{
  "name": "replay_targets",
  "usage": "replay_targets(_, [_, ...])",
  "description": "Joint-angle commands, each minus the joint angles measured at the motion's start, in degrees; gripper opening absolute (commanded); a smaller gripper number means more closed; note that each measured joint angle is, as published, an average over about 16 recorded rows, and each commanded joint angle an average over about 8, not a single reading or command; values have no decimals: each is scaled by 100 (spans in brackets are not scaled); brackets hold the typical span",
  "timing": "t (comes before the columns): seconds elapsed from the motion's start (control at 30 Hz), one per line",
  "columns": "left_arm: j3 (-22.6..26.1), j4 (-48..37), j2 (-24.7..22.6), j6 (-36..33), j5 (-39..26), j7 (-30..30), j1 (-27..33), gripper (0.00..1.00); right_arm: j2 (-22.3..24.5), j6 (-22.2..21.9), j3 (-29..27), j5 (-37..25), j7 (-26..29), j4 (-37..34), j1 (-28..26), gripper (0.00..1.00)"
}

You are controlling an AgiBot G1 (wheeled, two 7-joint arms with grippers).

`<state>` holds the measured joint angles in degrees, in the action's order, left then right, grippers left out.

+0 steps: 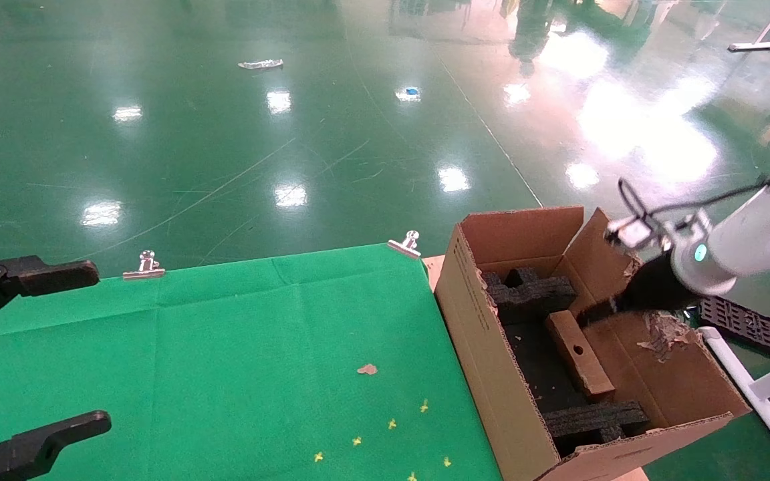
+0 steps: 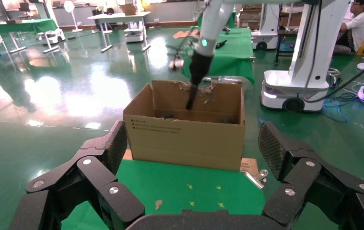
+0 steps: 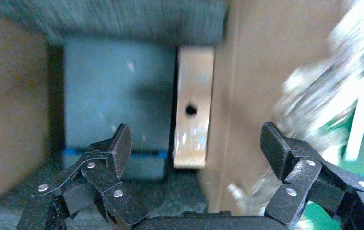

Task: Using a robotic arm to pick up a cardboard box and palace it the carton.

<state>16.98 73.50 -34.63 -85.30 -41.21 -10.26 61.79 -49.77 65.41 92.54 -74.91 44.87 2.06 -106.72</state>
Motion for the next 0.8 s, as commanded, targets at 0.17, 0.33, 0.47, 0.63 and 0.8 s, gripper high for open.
replay_targets(0.17, [2, 0, 1, 1, 1, 1, 0, 100, 91, 222, -70, 80, -290, 142, -827, 100])
replay_targets(0.33, [3, 0, 1, 2, 2, 2, 1, 100, 214, 498, -181, 202, -589, 414, -1639, 100])
replay_targets(0.47, [5, 0, 2, 2, 3, 2, 1, 100, 351, 665, -270, 303, -735, 708, -2095, 100])
replay_targets(0.63, [6, 0, 2, 3, 4, 3, 1, 100, 507, 775, -349, 408, -728, 999, -2332, 100])
replay_targets(0.8, [6, -2, 3, 4, 6, 4, 0, 100, 603, 844, -482, 499, -727, 1219, -2332, 100])
